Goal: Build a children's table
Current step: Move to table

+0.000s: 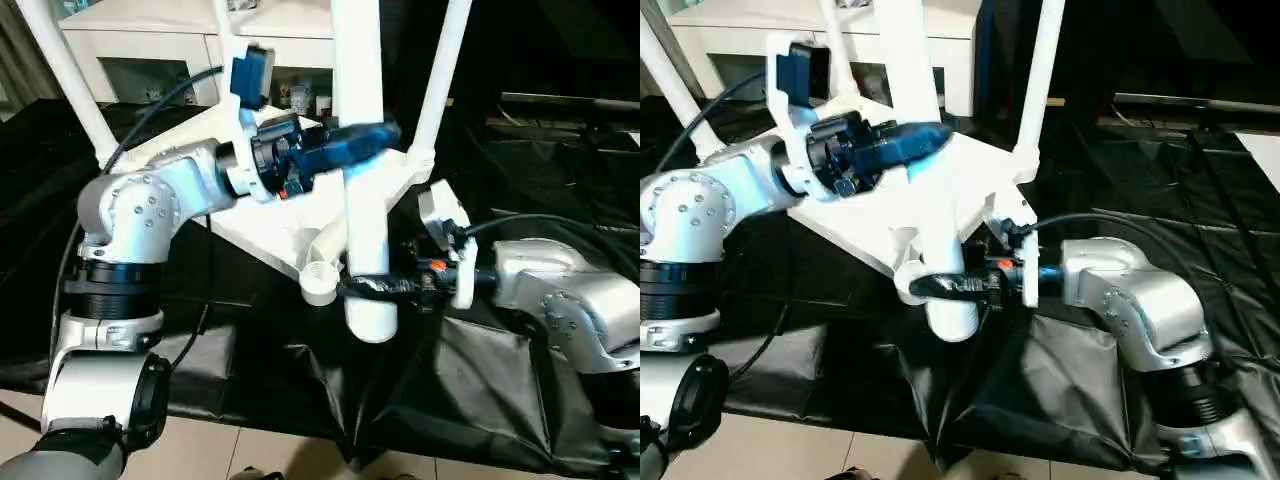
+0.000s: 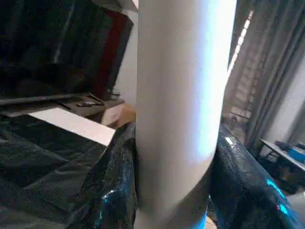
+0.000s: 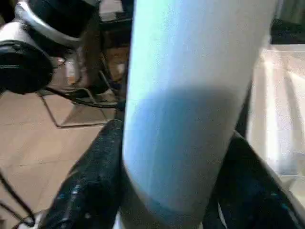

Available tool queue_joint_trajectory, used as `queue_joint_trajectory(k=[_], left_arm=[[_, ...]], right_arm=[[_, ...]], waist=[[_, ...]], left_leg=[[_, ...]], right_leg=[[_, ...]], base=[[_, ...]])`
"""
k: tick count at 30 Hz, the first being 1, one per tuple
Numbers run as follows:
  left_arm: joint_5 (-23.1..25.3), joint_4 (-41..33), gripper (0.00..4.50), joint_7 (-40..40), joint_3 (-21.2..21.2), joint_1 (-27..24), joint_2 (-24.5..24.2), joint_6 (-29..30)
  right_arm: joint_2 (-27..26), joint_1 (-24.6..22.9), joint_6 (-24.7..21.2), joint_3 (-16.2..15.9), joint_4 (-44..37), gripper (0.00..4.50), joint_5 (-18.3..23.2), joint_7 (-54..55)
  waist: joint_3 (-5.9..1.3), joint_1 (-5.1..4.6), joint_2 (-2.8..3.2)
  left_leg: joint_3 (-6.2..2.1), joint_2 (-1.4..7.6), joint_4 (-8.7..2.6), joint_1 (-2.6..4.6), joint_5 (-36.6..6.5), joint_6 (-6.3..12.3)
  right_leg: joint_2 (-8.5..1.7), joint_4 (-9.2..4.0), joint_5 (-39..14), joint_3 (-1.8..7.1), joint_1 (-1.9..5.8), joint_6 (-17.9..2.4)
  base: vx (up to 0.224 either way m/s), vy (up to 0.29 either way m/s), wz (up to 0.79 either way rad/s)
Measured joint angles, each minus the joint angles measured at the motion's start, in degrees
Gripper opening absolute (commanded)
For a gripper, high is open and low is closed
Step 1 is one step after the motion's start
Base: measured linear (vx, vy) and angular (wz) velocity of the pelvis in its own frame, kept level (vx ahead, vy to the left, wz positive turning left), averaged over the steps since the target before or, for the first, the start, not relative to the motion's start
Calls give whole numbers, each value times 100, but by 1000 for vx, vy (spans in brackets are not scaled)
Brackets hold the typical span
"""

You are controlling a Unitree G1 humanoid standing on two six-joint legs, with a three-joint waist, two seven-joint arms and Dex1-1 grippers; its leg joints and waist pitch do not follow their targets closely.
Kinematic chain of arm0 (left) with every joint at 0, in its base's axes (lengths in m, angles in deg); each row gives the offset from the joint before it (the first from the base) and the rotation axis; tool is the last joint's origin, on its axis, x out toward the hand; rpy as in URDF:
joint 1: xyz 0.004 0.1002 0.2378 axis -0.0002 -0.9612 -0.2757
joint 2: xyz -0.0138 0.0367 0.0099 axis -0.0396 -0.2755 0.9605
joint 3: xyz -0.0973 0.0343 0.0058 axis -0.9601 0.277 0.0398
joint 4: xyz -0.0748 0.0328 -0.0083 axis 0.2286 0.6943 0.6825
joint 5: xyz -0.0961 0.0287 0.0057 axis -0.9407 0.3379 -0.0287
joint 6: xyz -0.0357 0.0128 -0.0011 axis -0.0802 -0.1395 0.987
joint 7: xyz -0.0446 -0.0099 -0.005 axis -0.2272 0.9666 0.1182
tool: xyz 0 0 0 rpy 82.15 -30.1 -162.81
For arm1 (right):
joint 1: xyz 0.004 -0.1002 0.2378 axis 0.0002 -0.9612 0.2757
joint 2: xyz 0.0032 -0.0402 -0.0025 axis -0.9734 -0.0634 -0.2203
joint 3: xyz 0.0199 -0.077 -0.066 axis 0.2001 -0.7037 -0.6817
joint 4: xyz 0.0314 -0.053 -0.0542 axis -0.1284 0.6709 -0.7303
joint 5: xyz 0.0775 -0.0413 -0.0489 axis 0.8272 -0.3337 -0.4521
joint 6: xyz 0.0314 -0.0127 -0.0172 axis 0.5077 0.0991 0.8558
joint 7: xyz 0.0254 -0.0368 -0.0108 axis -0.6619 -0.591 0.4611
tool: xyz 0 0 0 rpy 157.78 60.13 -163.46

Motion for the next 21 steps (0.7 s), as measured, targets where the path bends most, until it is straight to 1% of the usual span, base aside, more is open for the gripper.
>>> queue_joint_trajectory(k=[2, 3, 5, 8, 9, 12, 14, 18, 21], left_arm=[[83, 23, 175, 211, -40, 35, 2, -65], [182, 65, 174, 342, -37, 97, 7, -105], [342, 141, 174, 563, -5, 234, 21, -168], [752, 349, 174, 942, 108, 442, 19, -440], [979, 426, 174, 1137, 130, 473, 20, -623], [1289, 534, 174, 1506, 149, 479, 69, -817], [1342, 573, 174, 1632, 147, 479, 80, -877], [1370, 581, 174, 1738, 146, 479, 211, -906], [1440, 607, 174, 1742, 190, 479, 217, -1029]], right_arm=[[-125, 86, 122, 5, 18, 294, -177, 299], [-216, 153, 185, 5, 42, 297, -320, 533], [-302, 257, 274, 10, 114, 298, -482, 788], [-694, 382, 289, 174, 297, 298, -583, 1370], [-884, 450, 289, 208, 385, 298, -650, 1655], [-1074, 518, 289, 276, 476, 298, -747, 2102], [-1141, 527, 289, 307, 516, 298, -784, 2247], [-1320, 711, 289, 271, 846, 298, -1038, 2605], [-1328, 794, 289, 230, 931, 298, -1170, 2745]], waist=[[0, -2, 0], [0, -3, 0], [0, -3, 0], [1, -6, 5], [0, -11, 7], [1, -14, 9], [1, -10, 9], [1, -12, 9], [1, -11, 9]], left_leg=[[0, 0, 0, -1, 0, 0], [-1, 0, 0, -1, 1, -2], [-2, -1, 0, 0, 2, -3], [-3, -1, -1, 0, 2, -3], [-5, -1, -1, -2, 2, -3], [-7, -1, -1, -4, 1, -4], [-7, -1, -1, -6, 1, -3], [-5, -1, -1, -8, 1, -4], [-5, -1, -1, -7, 2, -5]], right_leg=[[0, -1, 0, 0, -1, 0], [0, -1, 0, 0, -2, 0], [0, -2, 0, -1, -3, 0], [0, -3, -1, -2, -5, 1], [0, -3, -1, -3, -5, 1], [0, -7, -1, -7, -12, 1], [0, -9, -1, -8, -12, 2], [0, -9, -1, -9, -13, 1], [0, -7, -1, -9, -12, 1]], base=[[0, 0, 0], [0, 0, 0], [0, 0, 0], [0, 0, 0], [0, 0, 0], [0, 0, 0], [0, 0, 0], [0, 0, 0], [0, 0, 0]])
